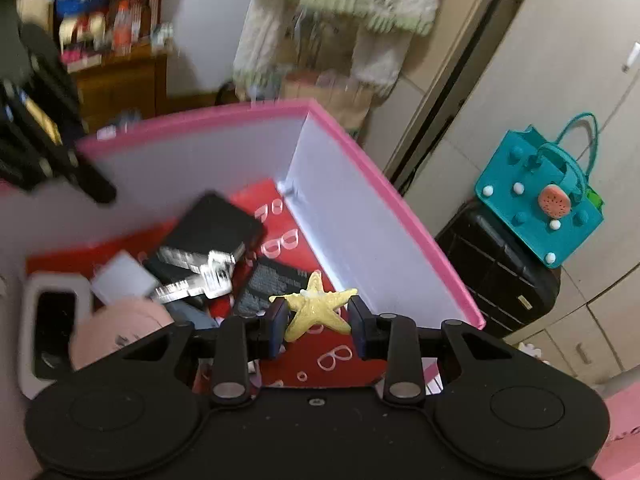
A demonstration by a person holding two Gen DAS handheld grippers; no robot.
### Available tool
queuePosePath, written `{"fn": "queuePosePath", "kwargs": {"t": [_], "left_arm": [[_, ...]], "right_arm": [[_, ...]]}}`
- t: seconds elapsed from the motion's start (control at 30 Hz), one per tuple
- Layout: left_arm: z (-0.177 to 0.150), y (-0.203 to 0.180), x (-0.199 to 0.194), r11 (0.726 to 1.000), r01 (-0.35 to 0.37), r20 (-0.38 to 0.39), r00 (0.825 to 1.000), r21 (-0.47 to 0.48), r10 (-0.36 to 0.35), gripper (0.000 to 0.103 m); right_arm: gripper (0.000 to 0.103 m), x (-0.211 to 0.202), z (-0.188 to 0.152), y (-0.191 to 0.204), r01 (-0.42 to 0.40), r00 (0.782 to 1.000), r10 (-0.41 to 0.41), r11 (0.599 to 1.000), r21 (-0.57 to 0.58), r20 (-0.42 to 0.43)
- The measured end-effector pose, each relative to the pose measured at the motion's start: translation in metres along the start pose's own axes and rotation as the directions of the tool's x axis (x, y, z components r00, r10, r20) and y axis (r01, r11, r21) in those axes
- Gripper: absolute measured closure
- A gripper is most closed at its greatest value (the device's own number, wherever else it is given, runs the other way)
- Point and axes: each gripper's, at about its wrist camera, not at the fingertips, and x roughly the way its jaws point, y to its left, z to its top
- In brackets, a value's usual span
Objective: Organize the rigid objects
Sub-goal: 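Carry the yellow starfish into the pink box and open the right gripper, then move the right gripper back and grasp the silver key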
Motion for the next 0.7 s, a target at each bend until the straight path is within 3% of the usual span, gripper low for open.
{"fn": "queuePosePath", "kwargs": {"t": [0.13, 0.27, 0.47, 0.7], "left_arm": [[-0.001, 0.001, -0.001, 1.000, 0.002, 0.004, 1.000, -0.003, -0.002, 0.092], [-0.001, 0.001, -0.001, 1.000, 0.004, 0.006, 1.000, -0.005, -0.004, 0.092], [-0.001, 0.001, -0.001, 1.000, 0.007, 0.009, 1.000, -0.008, -0.007, 0.092], [-0.001, 0.002, -0.001, 1.000, 0.011, 0.015, 1.000, -0.018, -0.011, 0.092]], "right_arm": [[0.065, 0.008, -0.003, 0.005, 0.005, 0.999, -0.006, 0.999, -0.039, -0.035], [0.063, -0.001, -0.008, 0.003, 0.033, 0.999, -0.034, 0.999, -0.015, -0.015], [0.054, -0.055, -0.025, -0.015, 0.016, 0.986, -0.043, 0.987, 0.161, 0.163], [0.043, -0.092, -0.074, -0.042, -0.038, 0.952, -0.082, 0.925, 0.379, 0.295]]}}
